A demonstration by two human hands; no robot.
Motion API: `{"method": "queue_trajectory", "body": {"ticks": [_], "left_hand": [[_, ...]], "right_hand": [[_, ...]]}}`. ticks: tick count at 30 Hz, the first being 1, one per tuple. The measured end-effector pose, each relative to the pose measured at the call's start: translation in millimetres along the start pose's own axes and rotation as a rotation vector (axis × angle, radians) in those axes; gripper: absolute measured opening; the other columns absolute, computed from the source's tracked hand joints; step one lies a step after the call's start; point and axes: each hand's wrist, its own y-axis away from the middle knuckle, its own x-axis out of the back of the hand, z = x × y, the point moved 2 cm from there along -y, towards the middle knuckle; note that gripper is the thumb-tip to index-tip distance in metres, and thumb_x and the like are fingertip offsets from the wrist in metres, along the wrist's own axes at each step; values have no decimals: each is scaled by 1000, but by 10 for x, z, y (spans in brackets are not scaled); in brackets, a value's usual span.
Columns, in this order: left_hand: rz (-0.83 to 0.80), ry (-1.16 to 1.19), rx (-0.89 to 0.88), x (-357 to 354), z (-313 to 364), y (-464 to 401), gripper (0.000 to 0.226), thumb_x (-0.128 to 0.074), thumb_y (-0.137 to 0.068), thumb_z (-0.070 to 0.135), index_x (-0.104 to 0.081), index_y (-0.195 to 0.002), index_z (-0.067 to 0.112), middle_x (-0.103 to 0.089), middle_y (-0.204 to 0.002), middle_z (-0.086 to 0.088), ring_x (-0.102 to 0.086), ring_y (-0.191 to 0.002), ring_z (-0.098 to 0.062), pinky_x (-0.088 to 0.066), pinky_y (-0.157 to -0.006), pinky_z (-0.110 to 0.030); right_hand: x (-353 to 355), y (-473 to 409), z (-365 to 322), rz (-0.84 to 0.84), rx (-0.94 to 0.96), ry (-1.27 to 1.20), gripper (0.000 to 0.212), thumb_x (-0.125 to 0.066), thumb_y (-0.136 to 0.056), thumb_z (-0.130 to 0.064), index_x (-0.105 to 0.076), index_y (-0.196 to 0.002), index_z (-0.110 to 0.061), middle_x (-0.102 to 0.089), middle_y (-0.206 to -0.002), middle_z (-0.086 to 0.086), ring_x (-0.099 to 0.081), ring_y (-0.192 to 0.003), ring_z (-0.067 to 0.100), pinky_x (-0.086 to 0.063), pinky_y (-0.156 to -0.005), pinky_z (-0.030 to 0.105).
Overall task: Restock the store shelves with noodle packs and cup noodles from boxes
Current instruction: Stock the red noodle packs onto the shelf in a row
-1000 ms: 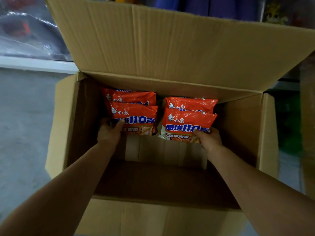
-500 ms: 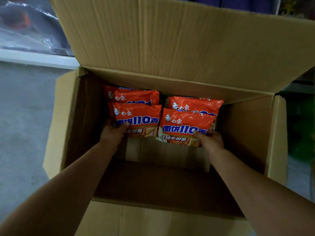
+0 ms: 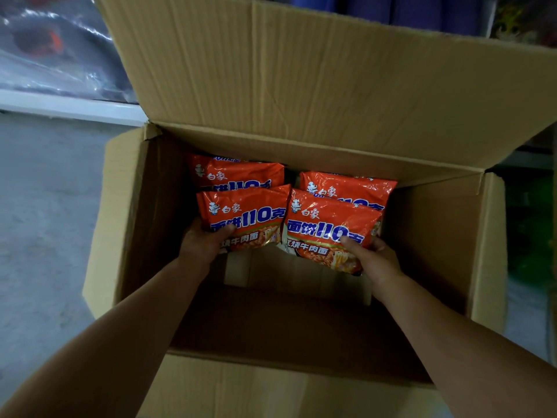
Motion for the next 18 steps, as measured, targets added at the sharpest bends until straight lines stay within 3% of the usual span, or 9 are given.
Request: {"method": "queue_trajectory", "body": {"ticks": [3, 6, 8, 11, 14, 18], "left_hand": [[-21, -8, -2, 32, -16, 98, 65, -79, -83, 19, -50, -141, 17, -60, -125, -1, -56, -115, -22, -50, -77, -32], [18, -44, 16, 69, 1, 240, 77, -89, -67, 32, -57, -136, 19, -65, -127, -3, -61, -116, -26, -52, -95, -47], [29, -64, 32, 104, 10, 302, 83, -90, -59, 39, -58, -134, 21, -67, -127, -5, -63, -117, -30, -51, -98, -56], [29, -61, 48, 156, 95, 502, 64, -88, -73, 31, -59, -128, 18, -68, -120, -5, -66, -110, -29, -53, -97, -54], [52, -49, 55, 230, 196, 740, 57, -88, -73, 31, -61, -122, 18, -70, -112, -5, -69, -102, -29, -55, -95, -51], [62, -25, 45, 386, 345, 1087, 46, -89, -73, 34, -62, -108, 22, -72, -97, 0, -72, -90, -24, -58, -89, -49]], "right_hand": [[-5, 112, -31, -1, 23, 12, 60, -88, -71, -41, -62, -125, -33, -66, -127, 0, -63, -115, 27, -51, -99, 54], [-3, 250, -89, -5, 49, 16, 59, -87, -72, -40, -62, -126, -37, -66, -127, -1, -63, -115, 28, -51, -99, 56], [11, 366, -141, -5, 62, 24, 57, -86, -74, -39, -62, -126, -35, -66, -125, -1, -63, -115, 27, -51, -99, 55], [61, 579, -225, 14, 56, 6, 56, -86, -75, -37, -63, -126, -31, -67, -120, -2, -65, -109, 24, -54, -93, 49], [150, 861, -327, 17, 69, -34, 53, -84, -78, -34, -63, -127, -27, -68, -106, -6, -65, -94, 16, -53, -74, 36], [310, 1265, -446, -6, 94, -24, 50, -83, -80, -36, -64, -124, -24, -71, -110, -2, -68, -95, 18, -53, -69, 32]]}}
